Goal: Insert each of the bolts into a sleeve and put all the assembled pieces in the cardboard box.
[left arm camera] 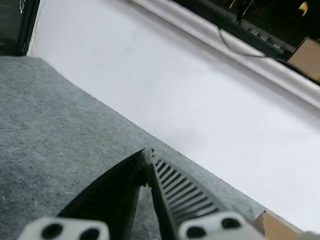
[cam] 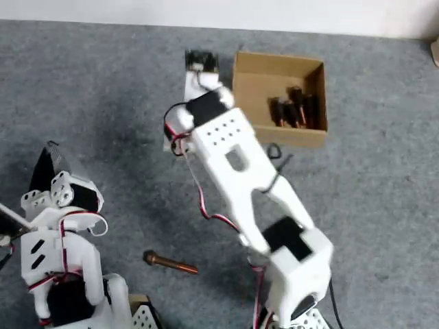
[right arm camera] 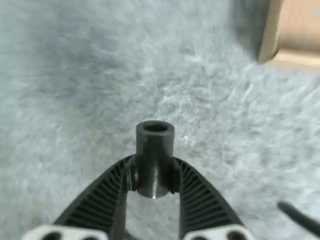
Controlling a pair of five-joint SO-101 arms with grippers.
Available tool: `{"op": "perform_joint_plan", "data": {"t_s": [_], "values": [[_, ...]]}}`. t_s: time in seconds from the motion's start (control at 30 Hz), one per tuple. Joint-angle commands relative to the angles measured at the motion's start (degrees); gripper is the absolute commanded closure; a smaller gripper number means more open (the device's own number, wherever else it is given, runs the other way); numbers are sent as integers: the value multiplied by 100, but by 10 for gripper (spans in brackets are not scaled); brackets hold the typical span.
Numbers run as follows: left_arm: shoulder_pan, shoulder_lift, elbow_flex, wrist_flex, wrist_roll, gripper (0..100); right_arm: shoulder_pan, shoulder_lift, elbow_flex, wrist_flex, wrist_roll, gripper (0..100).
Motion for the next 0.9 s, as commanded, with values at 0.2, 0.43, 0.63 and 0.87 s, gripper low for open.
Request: {"op": "perform_joint_plan", "data": {"t_s": [0.2, 0.43, 0.63, 0.87], "values": [[699, 2440, -1499, 826, -88, 993, 1657, -1437, -84, 760, 396, 993], [2334, 5578, -1780, 1248, -396, 993, 2387, -1525, 576, 901, 888, 993], [2062, 6044, -1543, 1415, -396, 994, 2879, -1543, 822, 892, 897, 993], [1710, 3679, -1930, 3314, -1943, 995, 2949, -3090, 848, 1068, 1389, 993]]}}
